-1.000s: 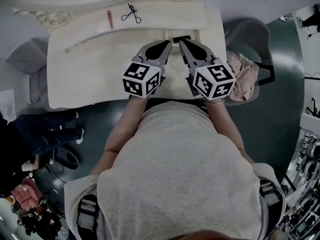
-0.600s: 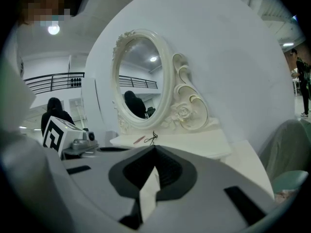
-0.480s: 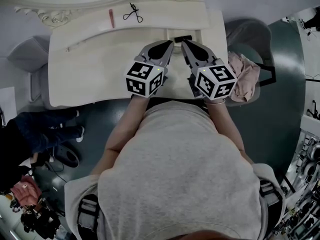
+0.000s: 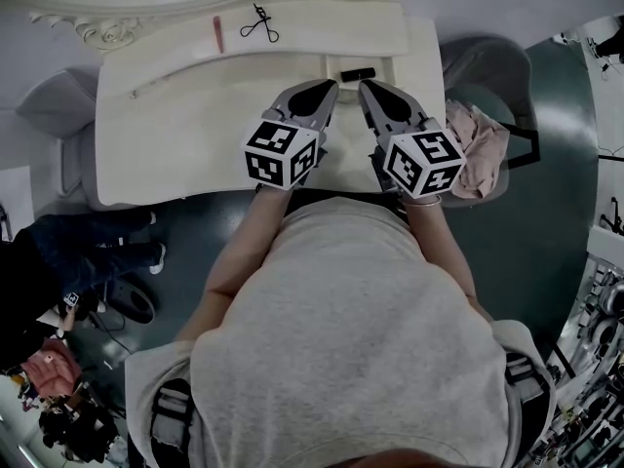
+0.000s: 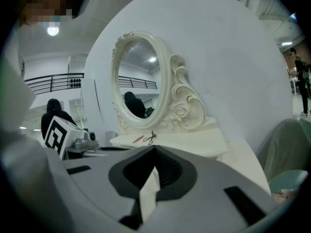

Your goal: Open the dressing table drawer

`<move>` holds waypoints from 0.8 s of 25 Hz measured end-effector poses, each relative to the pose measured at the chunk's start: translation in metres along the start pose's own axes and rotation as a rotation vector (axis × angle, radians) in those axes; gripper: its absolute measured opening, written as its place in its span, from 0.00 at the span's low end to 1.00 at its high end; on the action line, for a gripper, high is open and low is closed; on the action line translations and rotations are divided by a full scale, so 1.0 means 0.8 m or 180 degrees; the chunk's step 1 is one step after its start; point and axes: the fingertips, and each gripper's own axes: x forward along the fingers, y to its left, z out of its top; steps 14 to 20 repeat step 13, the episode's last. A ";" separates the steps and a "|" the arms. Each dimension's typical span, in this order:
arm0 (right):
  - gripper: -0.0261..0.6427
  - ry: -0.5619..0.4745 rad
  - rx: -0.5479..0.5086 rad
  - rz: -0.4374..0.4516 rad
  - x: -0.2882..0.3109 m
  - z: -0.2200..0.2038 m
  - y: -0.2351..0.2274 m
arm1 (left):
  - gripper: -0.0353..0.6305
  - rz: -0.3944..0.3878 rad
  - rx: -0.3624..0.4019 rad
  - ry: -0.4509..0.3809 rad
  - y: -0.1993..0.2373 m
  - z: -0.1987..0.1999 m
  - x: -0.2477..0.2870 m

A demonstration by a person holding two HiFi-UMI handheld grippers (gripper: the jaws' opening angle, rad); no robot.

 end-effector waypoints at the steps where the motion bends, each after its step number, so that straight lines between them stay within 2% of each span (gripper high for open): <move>1: 0.05 0.0018 -0.0019 0.0003 0.000 -0.002 0.000 | 0.07 0.0007 -0.0009 -0.0004 0.000 0.000 0.000; 20: 0.05 0.0021 -0.0036 0.0033 0.000 -0.005 0.000 | 0.07 -0.0045 -0.0035 0.0021 -0.010 -0.006 0.008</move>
